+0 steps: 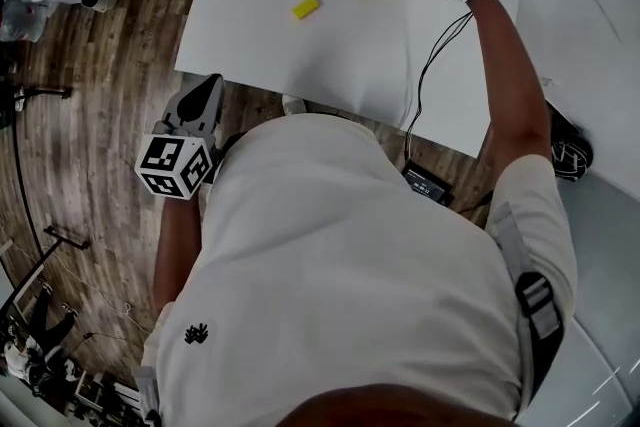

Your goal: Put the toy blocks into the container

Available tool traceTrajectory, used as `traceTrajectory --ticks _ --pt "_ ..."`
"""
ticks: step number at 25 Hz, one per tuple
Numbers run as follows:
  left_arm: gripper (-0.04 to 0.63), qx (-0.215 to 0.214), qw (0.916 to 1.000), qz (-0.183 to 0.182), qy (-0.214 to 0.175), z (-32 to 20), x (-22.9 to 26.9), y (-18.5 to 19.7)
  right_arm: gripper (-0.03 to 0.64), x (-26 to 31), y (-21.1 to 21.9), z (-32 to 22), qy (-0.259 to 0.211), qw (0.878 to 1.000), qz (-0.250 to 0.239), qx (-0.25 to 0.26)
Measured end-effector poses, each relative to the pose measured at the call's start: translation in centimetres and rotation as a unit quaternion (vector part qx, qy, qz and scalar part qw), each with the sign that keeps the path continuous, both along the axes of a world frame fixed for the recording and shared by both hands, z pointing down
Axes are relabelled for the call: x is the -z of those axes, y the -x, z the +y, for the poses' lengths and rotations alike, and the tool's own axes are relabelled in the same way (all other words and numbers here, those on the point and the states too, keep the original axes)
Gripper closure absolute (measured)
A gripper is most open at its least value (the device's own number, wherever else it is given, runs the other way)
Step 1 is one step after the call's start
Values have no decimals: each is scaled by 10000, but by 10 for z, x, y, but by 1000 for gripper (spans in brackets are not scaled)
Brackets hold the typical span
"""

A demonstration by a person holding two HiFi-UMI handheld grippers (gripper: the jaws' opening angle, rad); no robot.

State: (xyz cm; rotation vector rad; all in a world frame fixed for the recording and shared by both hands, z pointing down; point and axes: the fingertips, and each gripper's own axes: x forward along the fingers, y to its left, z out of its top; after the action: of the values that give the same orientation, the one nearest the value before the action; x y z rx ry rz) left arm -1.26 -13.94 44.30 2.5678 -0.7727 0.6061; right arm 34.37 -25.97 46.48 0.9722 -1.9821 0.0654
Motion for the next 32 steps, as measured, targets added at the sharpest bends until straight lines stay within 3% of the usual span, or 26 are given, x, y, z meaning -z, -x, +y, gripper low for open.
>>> traceTrajectory --ticks 15,24,32 --pt "589 384 9991 103 115 0 -6 21 561 -66 -20 -23 1320 9860 1013 124" --pt "588 386 9991 111 126 -1 -6 26 560 -75 -25 -22 1685 9762 1365 64" --pt "589 395 9991 41 141 -1 -7 39 557 -80 -35 -28 1898 9710 1407 -369"
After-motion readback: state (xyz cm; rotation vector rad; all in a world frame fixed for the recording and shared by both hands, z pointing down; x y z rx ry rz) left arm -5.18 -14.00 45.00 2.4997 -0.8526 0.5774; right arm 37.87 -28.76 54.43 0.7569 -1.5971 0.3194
